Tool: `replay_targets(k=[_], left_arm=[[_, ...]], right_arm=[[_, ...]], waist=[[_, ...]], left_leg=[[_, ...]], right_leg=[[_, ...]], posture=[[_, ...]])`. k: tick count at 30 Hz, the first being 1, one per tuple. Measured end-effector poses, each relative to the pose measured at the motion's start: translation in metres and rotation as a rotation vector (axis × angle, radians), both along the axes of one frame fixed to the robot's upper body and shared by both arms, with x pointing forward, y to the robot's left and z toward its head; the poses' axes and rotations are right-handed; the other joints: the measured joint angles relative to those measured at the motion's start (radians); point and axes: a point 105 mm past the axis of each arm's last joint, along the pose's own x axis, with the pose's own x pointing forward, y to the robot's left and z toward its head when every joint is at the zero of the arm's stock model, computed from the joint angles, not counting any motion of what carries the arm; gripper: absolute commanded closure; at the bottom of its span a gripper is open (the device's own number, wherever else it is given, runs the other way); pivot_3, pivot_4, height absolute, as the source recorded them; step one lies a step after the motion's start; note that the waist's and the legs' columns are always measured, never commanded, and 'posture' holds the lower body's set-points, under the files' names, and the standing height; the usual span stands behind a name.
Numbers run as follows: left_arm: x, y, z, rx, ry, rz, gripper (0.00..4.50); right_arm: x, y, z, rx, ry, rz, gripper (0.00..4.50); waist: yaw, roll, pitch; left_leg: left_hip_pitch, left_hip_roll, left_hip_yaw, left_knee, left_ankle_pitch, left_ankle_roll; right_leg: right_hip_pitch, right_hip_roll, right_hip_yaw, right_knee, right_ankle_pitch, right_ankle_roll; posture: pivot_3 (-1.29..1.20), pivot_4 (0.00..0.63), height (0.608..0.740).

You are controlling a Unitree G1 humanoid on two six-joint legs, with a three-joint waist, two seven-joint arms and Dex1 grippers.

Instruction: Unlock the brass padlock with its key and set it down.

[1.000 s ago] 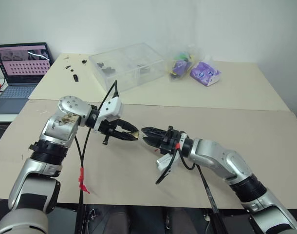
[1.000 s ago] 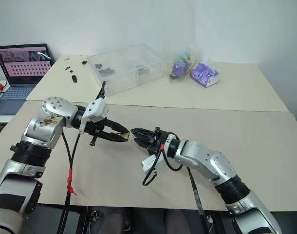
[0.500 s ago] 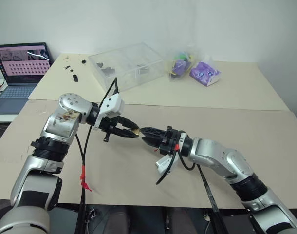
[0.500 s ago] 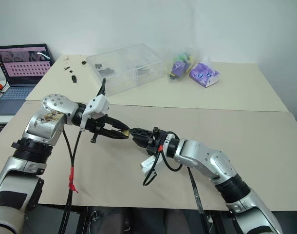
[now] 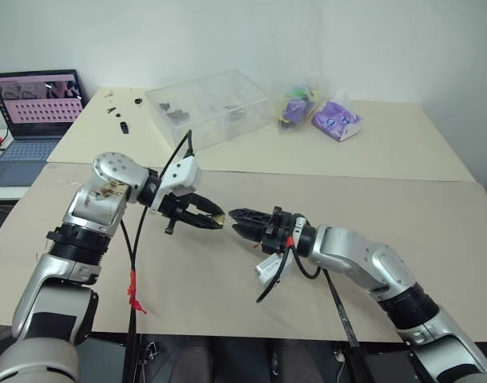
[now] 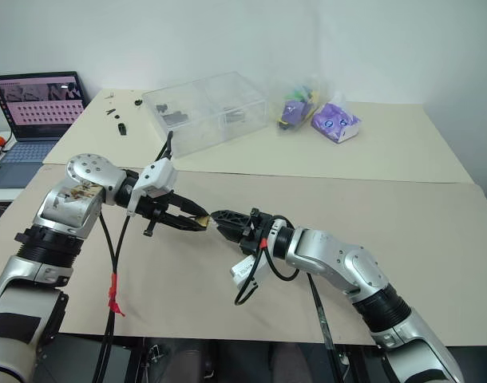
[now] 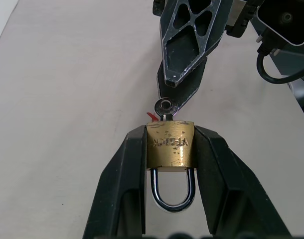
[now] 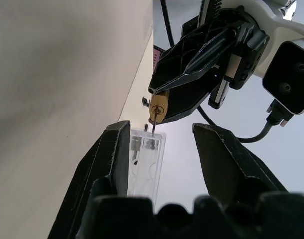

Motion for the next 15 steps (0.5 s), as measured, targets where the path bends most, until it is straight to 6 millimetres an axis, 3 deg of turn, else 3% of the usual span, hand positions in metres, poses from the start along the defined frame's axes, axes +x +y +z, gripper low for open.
replay_targets(k=[15], left_arm=[[0.0002, -0.0009, -0.0001, -0.003, -0.001, 0.000, 3.28]], right_arm=[[0.0000, 0.0000, -0.0011, -0.008, 0.004, -0.002, 2.03]], waist=[[0.000, 0.000, 0.000]], left_leg=[[0.000, 0.000, 0.000, 0.000, 0.000, 0.000]], right_leg=[[0.000, 0.000, 0.000, 0.000, 0.000, 0.000]], posture=[[0.00, 0.150, 0.726]])
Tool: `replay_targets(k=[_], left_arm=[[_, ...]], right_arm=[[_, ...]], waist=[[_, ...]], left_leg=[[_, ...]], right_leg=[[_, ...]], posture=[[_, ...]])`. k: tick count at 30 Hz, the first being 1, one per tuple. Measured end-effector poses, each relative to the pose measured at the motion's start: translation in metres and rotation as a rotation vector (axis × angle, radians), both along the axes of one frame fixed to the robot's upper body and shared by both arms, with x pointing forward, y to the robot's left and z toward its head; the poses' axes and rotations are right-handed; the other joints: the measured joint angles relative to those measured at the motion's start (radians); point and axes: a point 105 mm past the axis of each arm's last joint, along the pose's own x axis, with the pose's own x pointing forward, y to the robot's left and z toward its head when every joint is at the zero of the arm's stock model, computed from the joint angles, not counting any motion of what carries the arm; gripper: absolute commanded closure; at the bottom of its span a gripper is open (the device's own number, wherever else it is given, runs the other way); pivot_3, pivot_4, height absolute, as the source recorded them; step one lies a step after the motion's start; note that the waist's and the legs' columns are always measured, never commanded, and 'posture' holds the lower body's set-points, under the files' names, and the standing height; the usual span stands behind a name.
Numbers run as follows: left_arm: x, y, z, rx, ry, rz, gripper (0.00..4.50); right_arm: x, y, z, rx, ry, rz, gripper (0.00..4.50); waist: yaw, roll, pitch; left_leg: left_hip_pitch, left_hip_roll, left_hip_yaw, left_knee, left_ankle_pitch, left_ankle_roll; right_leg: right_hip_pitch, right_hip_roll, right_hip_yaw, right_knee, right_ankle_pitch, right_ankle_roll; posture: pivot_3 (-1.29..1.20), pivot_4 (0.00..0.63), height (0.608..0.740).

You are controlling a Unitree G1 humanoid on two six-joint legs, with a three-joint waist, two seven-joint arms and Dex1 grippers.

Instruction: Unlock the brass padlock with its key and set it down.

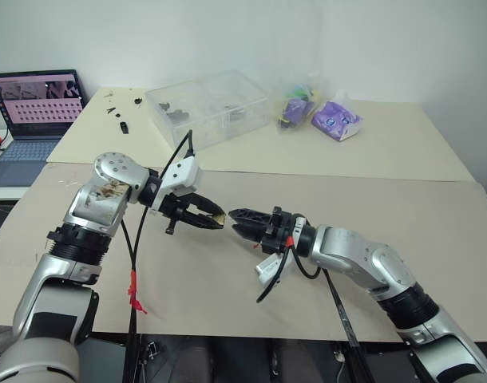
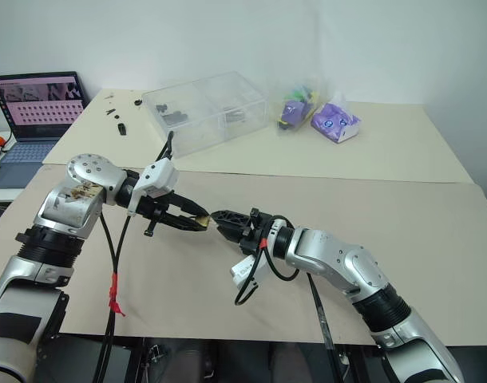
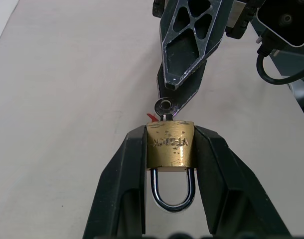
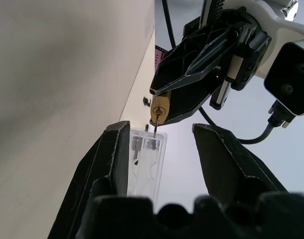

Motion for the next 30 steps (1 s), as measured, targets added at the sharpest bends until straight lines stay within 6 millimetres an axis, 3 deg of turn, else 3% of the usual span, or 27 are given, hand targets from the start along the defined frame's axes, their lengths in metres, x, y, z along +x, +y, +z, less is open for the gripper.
replay_targets(k=[18, 21, 26, 30], left_arm=[[-0.0024, -0.0022, 0.0011, 0.002, 0.008, -0.006, 3.28], [-0.0024, -0.0023, 0.0010, 0.003, 0.008, -0.006, 3.28], [-0.0026, -0.0026, 0.0003, 0.005, 0.010, -0.007, 3.28], [-0.0026, -0.0026, 0.0003, 0.005, 0.011, -0.007, 3.28]], right_arm=[[0.0000, 0.0003, -0.0002, -0.001, 0.001, 0.000, 2.03], [0.0000, 0.0003, -0.0002, -0.002, 0.001, 0.000, 2.67], [0.0000, 0.0003, -0.0005, -0.004, 0.002, -0.001, 4.44], [0.0002, 0.0003, -0.0011, -0.009, 0.004, -0.002, 4.47]], waist=[[0.000, 0.000, 0.000], [0.000, 0.000, 0.000], [0.000, 0.000, 0.000], [0.000, 0.000, 0.000]], left_leg=[[0.000, 0.000, 0.000, 0.000, 0.000, 0.000], [0.000, 0.000, 0.000, 0.000, 0.000, 0.000], [0.000, 0.000, 0.000, 0.000, 0.000, 0.000], [0.000, 0.000, 0.000, 0.000, 0.000, 0.000]], right_leg=[[0.000, 0.000, 0.000, 0.000, 0.000, 0.000], [0.000, 0.000, 0.000, 0.000, 0.000, 0.000], [0.000, 0.000, 0.000, 0.000, 0.000, 0.000], [0.000, 0.000, 0.000, 0.000, 0.000, 0.000]], posture=[[0.00, 0.150, 0.726], [0.00, 0.150, 0.726], [0.00, 0.150, 0.726], [0.00, 0.150, 0.726]])
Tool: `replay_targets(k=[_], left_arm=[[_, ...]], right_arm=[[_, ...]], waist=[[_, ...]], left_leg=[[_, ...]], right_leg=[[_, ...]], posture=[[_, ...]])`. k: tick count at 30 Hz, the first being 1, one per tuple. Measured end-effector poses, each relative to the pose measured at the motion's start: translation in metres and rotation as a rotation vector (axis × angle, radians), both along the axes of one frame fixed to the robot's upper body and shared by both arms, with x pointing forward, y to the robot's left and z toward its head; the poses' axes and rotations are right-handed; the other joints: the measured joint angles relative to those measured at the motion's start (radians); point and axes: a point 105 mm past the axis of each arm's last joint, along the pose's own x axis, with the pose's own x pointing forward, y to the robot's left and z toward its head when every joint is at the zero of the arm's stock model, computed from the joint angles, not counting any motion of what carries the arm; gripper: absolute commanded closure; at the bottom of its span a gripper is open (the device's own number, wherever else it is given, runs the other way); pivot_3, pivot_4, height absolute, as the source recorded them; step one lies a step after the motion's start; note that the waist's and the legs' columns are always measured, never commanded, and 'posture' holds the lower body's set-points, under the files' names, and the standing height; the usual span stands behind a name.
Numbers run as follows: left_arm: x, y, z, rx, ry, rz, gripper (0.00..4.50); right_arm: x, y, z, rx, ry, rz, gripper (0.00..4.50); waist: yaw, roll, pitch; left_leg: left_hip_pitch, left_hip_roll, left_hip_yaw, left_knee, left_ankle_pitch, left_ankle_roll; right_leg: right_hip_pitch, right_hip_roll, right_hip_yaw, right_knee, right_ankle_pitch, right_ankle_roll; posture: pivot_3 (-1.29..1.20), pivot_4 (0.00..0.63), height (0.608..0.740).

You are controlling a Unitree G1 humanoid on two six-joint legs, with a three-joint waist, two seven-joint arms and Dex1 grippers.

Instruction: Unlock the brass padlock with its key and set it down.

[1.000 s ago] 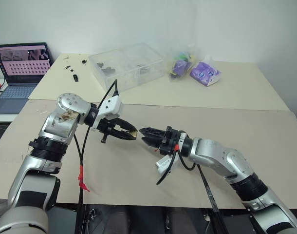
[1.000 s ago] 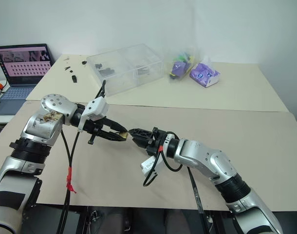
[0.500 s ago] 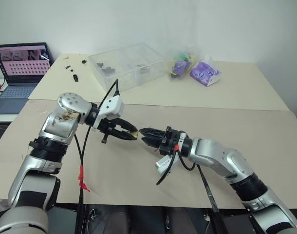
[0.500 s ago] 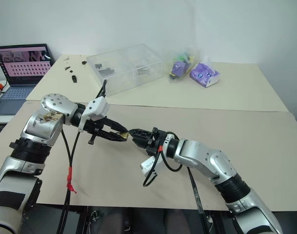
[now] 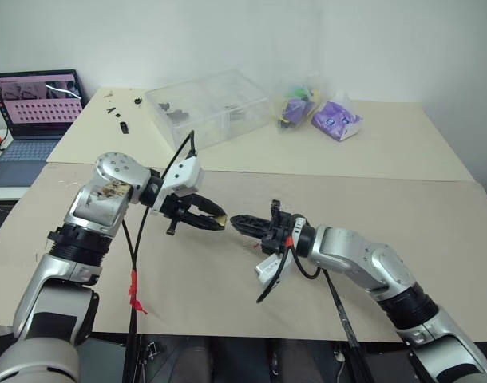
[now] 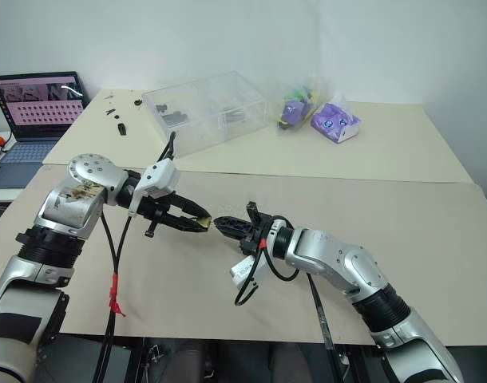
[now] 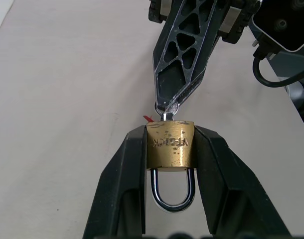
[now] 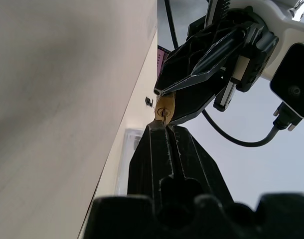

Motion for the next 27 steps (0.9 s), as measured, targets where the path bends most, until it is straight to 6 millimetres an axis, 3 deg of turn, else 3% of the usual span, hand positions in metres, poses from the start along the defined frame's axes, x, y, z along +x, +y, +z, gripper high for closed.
replay_targets(k=[7, 19, 27], left_arm=[[0.000, 0.000, 0.000, 0.001, 0.000, 0.001, 3.28], [0.004, 0.003, 0.000, 0.004, -0.012, 0.034, 3.28], [0.005, 0.004, 0.001, 0.000, -0.019, 0.044, 3.28]], right_arm=[[-0.001, 0.001, 0.000, 0.011, 0.052, 0.003, 4.47], [0.010, 0.005, 0.002, 0.176, 0.539, -0.060, 4.47], [0.013, 0.008, 0.003, 0.230, 0.676, -0.086, 4.47]], waist=[[0.000, 0.000, 0.000], [0.000, 0.000, 0.000], [0.001, 0.000, 0.000]], left_leg=[[0.000, 0.000, 0.000, 0.000, 0.000, 0.000], [0.000, 0.000, 0.000, 0.000, 0.000, 0.000], [0.000, 0.000, 0.000, 0.000, 0.000, 0.000]], right_leg=[[0.000, 0.000, 0.000, 0.000, 0.000, 0.000], [0.001, 0.000, 0.000, 0.000, 0.001, -0.001], [0.000, 0.000, 0.000, 0.000, 0.001, -0.001]], posture=[[0.00, 0.150, 0.726], [0.00, 0.150, 0.726], [0.00, 0.150, 0.726]])
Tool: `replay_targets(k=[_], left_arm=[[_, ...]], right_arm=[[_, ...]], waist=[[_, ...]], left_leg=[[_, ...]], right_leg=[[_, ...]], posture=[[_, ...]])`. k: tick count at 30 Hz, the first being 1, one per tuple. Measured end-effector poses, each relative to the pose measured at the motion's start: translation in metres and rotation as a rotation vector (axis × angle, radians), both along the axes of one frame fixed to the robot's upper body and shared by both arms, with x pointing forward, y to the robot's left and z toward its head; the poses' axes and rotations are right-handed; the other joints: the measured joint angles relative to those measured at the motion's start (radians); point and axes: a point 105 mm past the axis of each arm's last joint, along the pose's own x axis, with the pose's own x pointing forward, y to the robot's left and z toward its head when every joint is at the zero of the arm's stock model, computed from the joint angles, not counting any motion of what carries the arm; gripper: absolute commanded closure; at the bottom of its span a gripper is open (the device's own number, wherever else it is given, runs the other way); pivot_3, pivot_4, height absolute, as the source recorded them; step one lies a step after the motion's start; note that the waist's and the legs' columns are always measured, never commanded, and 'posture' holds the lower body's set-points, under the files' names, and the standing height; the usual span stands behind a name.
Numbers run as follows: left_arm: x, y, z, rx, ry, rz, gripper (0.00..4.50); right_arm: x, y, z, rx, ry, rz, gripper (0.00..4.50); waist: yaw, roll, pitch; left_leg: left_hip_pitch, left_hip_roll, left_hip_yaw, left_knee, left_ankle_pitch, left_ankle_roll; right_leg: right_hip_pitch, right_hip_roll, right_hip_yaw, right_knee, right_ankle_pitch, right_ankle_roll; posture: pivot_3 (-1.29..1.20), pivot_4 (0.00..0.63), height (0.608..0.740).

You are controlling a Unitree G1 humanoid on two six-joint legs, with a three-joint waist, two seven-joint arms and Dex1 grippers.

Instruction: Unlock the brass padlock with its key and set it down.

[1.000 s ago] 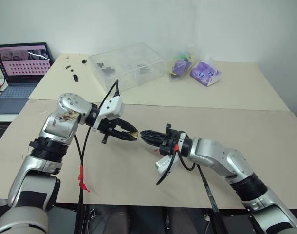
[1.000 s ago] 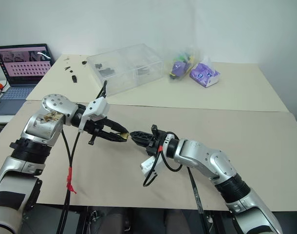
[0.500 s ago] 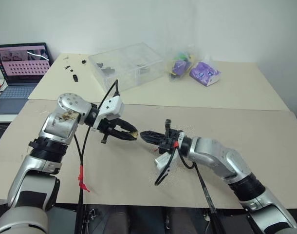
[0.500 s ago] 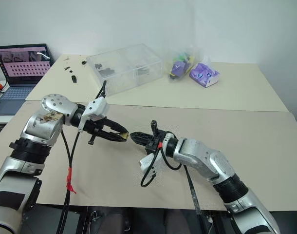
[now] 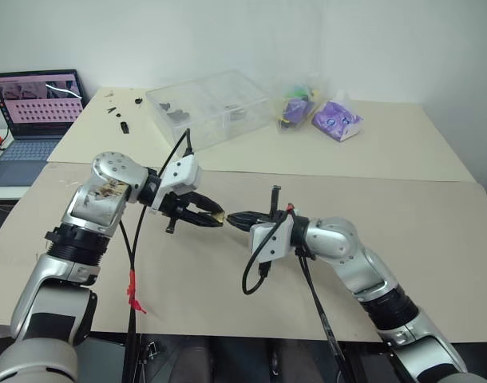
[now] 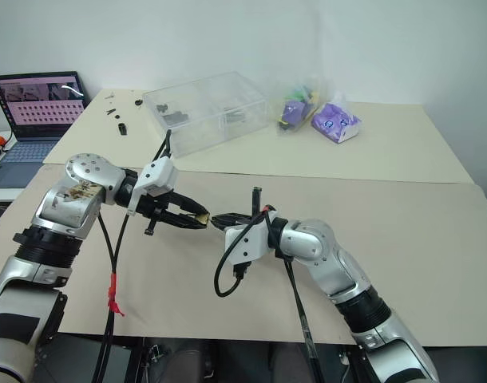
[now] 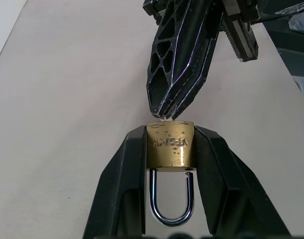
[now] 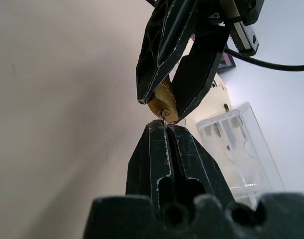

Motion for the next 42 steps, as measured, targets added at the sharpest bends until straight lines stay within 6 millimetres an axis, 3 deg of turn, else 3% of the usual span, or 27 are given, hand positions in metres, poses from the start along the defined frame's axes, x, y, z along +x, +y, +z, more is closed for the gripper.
replay_targets(k=[8, 16, 21, 25, 33, 42], left_arm=[[0.001, 0.000, 0.000, -0.002, -0.003, 0.005, 3.28], [-0.002, -0.002, 0.000, -0.006, 0.003, -0.018, 3.28], [-0.002, -0.003, 0.000, -0.007, 0.006, -0.023, 3.28], [-0.002, -0.003, 0.000, -0.008, 0.006, -0.024, 3.28], [-0.002, -0.005, -0.001, -0.014, 0.006, -0.028, 3.28], [-0.004, -0.009, 0.001, -0.017, -0.002, -0.038, 3.28]], right_arm=[[0.001, 0.001, 0.001, 0.019, 0.056, -0.017, 4.47], [0.002, -0.003, 0.010, -0.029, -0.159, -0.028, 2.00], [0.001, -0.012, 0.011, -0.151, -0.460, 0.004, 2.00], [-0.002, -0.012, 0.001, -0.206, -0.584, 0.050, 2.00], [-0.009, -0.002, -0.011, -0.210, -0.625, 0.111, 2.00], [-0.003, 0.002, -0.008, -0.211, -0.636, 0.108, 2.00]], waist=[[0.000, 0.000, 0.000], [0.000, 0.000, 0.000], [0.000, 0.000, 0.000], [0.000, 0.000, 0.000], [-0.001, 0.000, 0.000], [-0.001, 0.000, 0.000]], left_leg=[[0.000, 0.000, 0.000, 0.000, 0.000, 0.000], [0.000, 0.000, 0.000, 0.000, 0.000, 0.000], [0.000, 0.000, 0.000, 0.000, 0.000, 0.000], [0.000, 0.000, 0.000, 0.000, 0.000, 0.000], [0.000, 0.000, 0.000, 0.000, 0.000, 0.000], [0.000, 0.000, 0.000, 0.000, 0.000, 0.000]], right_leg=[[0.000, 0.000, 0.000, 0.000, 0.000, 0.000], [-0.001, 0.000, 0.000, 0.000, -0.001, 0.001], [-0.001, 0.000, 0.000, 0.000, -0.001, 0.001], [-0.001, 0.000, 0.000, 0.000, -0.001, 0.001], [-0.001, 0.000, 0.000, 0.000, -0.001, 0.001], [-0.001, 0.000, 0.000, 0.000, -0.001, 0.000]], posture=[[0.00, 0.150, 0.726], [0.00, 0.150, 0.726], [0.00, 0.150, 0.726], [0.00, 0.150, 0.726], [0.00, 0.150, 0.726], [0.00, 0.150, 0.726]])
